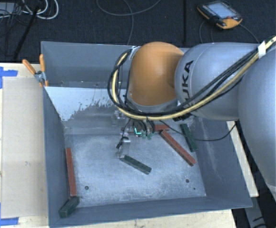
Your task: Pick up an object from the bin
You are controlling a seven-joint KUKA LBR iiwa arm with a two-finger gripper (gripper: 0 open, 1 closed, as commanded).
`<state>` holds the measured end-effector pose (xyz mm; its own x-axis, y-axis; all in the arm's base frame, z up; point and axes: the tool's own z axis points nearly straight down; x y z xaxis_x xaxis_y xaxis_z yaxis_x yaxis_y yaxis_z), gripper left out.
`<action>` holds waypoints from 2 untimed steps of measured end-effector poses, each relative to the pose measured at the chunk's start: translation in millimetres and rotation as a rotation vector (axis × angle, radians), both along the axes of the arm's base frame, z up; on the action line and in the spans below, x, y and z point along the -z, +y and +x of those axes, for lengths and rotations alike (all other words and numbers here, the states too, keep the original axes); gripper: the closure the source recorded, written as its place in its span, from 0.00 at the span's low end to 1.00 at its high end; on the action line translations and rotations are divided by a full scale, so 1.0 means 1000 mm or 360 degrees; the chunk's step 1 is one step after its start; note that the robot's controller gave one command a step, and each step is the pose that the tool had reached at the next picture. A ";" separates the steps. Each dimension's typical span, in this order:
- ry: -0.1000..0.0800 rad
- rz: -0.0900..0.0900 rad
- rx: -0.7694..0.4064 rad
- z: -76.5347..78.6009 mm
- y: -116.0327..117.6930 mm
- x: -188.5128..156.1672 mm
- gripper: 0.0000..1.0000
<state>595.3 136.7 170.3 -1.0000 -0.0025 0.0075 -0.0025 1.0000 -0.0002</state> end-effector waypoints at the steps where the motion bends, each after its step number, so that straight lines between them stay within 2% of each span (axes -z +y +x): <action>1: -0.0011 0.0001 0.0005 0.002 -0.001 -0.004 0.00; 2: -0.0015 0.0002 0.0132 -0.022 -0.033 0.052 0.00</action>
Offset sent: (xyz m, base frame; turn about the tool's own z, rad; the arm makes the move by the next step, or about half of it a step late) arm -0.0432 -0.0630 -0.1003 0.1579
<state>573.0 103.9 118.7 -0.9968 0.0801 -0.0015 0.0801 0.9968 0.0014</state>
